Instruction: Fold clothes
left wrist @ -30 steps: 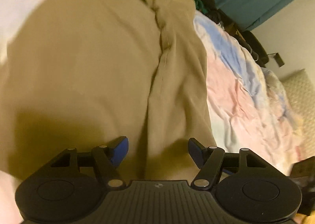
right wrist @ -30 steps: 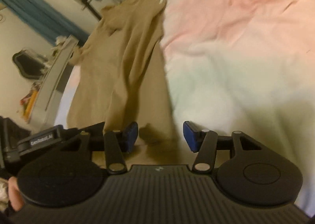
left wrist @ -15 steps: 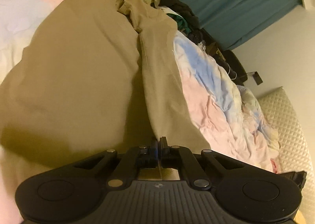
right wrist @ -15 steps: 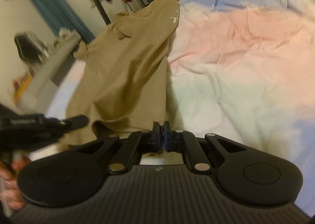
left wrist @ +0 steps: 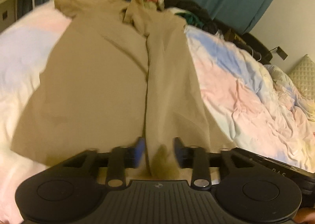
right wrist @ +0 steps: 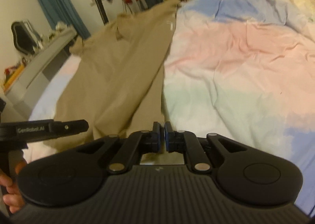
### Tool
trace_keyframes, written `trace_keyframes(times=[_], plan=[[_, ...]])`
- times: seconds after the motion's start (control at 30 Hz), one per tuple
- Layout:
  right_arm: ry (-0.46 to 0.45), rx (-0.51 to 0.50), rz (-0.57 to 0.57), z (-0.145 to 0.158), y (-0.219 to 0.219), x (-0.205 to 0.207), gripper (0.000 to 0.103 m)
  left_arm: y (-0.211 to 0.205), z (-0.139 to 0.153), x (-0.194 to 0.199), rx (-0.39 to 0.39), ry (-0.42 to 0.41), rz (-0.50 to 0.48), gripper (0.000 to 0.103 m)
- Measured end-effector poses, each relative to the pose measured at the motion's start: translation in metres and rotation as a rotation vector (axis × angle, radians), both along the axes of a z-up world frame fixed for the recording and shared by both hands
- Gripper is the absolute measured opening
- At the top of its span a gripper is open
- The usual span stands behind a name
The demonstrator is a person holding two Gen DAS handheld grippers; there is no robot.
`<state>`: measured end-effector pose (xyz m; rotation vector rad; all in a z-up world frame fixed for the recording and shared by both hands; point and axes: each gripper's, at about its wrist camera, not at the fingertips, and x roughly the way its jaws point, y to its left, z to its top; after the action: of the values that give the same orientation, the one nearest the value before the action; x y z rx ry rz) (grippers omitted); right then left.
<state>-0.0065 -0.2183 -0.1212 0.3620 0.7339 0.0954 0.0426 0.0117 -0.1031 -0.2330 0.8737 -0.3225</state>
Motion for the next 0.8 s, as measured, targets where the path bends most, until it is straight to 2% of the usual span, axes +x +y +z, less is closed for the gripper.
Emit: trace_keyframes(times=[0.1, 0.13, 0.17, 0.2, 0.23, 0.27, 0.4, 0.5, 0.7, 0.8], plan=[[-0.032, -0.019, -0.025, 0.007, 0.001, -0.001, 0.012, 0.001, 0.012, -0.006, -0.006, -0.037, 0.012, 0.053], [-0.039, -0.013, -0.029, 0.008, 0.0, -0.001, 0.018, 0.002, 0.015, -0.004, -0.01, -0.042, 0.014, 0.055], [-0.048, -0.006, -0.032, 0.01, 0.0, -0.001, 0.038, 0.003, 0.019, -0.002, -0.014, -0.048, 0.017, 0.057], [-0.06, 0.0, -0.038, 0.012, -0.001, 0.0, 0.05, 0.003, 0.022, 0.001, -0.017, -0.053, 0.019, 0.059], [-0.073, 0.001, -0.047, 0.014, -0.001, 0.003, 0.069, 0.002, 0.027, 0.008, -0.004, -0.064, 0.018, 0.059], [-0.084, -0.003, -0.054, 0.017, -0.002, 0.006, 0.073, 0.001, 0.032, 0.017, 0.013, -0.076, 0.016, 0.062], [-0.116, 0.003, -0.12, 0.035, -0.013, 0.037, 0.072, -0.008, 0.048, 0.067, 0.107, -0.134, 0.037, 0.068], [-0.147, 0.018, -0.167, 0.035, -0.023, 0.064, 0.072, -0.02, 0.047, 0.125, 0.176, -0.161, 0.079, 0.07], [-0.17, -0.008, -0.156, 0.0, -0.034, 0.101, 0.072, -0.053, 0.025, 0.256, 0.332, -0.256, 0.123, 0.074], [-0.175, -0.038, -0.146, -0.02, -0.037, 0.117, 0.072, -0.056, 0.016, 0.3, 0.341, -0.263, 0.117, 0.077]])
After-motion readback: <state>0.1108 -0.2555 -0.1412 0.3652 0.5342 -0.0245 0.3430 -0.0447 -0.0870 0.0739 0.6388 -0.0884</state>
